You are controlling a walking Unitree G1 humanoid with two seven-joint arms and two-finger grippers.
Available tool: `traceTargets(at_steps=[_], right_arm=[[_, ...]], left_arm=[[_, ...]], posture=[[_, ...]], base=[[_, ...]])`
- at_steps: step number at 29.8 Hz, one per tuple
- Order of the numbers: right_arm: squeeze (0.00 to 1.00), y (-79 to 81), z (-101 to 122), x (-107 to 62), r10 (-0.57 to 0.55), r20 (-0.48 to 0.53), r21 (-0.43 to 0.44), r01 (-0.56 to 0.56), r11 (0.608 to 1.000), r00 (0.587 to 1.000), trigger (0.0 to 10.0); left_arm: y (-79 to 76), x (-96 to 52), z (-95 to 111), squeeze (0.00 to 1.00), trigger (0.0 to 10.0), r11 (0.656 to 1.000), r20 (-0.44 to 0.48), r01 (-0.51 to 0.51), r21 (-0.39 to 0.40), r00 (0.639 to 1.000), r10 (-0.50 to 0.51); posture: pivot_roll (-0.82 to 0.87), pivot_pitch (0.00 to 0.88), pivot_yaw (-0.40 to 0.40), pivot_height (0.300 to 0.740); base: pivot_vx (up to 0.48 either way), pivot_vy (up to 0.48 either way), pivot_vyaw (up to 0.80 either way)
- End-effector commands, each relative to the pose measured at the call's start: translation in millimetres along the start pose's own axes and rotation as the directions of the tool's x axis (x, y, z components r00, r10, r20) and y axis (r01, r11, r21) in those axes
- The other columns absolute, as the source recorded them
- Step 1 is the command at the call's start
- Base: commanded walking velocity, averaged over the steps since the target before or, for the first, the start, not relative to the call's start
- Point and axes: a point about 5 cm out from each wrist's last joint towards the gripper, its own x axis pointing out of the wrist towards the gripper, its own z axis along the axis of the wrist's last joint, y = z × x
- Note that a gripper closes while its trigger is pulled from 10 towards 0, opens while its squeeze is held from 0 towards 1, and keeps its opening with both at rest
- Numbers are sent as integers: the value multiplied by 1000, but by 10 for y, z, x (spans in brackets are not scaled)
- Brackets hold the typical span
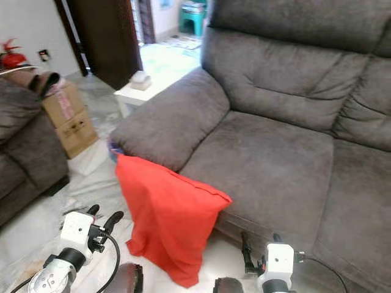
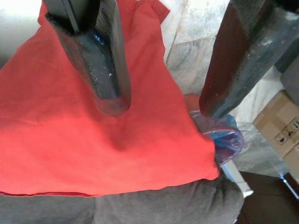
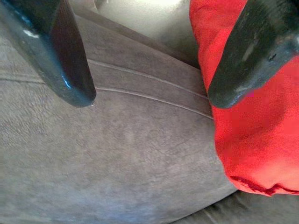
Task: Move the pillow to the sofa from floor
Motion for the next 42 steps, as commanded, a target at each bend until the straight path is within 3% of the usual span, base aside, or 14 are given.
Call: traceTargets(at_steps=[1, 7, 13, 14, 35, 42], right_arm=[[0, 20, 13, -2, 5, 11, 4, -5, 1000, 1000, 10000], [0, -8, 25, 5, -10, 16, 18, 10, 1000, 1000, 10000], [0, 22, 60, 12, 4, 45, 2, -4, 1000, 999, 10000], [0, 7, 51, 15, -18, 40, 35, 17, 999, 999, 10000], [0, -10, 80, 42, -21, 53, 33, 19, 999, 998, 10000], [0, -113, 183, 100, -67, 87, 90, 59, 994, 994, 10000]], left_arm=[[27, -24, -14, 0, 10000, 1000, -7, -11, -8, 1000, 10], [25, -23, -12, 0, 10000, 1000, -3, -11, -8, 1000, 11], [26, -20, -6, 0, 10000, 1000, 2, -9, -10, 1000, 9], [27, -21, -5, 0, 10000, 1000, 3, -9, -10, 1000, 9], [26, -12, 9, 0, 10000, 1000, 10, -11, -13, 1000, 11], [15, -11, 13, 0, 10000, 1000, 19, -8, -25, 1000, 8]], posture=[[-16, 111, 46, 595], [-17, 111, 46, 595], [-15, 110, 47, 595], [-13, 110, 47, 595], [-13, 107, 45, 595], [-12, 106, 42, 595]], base=[[0, 0, 0], [0, 0, 0], [80, 0, 800], [247, 0, 0], [261, 0, 0], [0, 0, 0]])
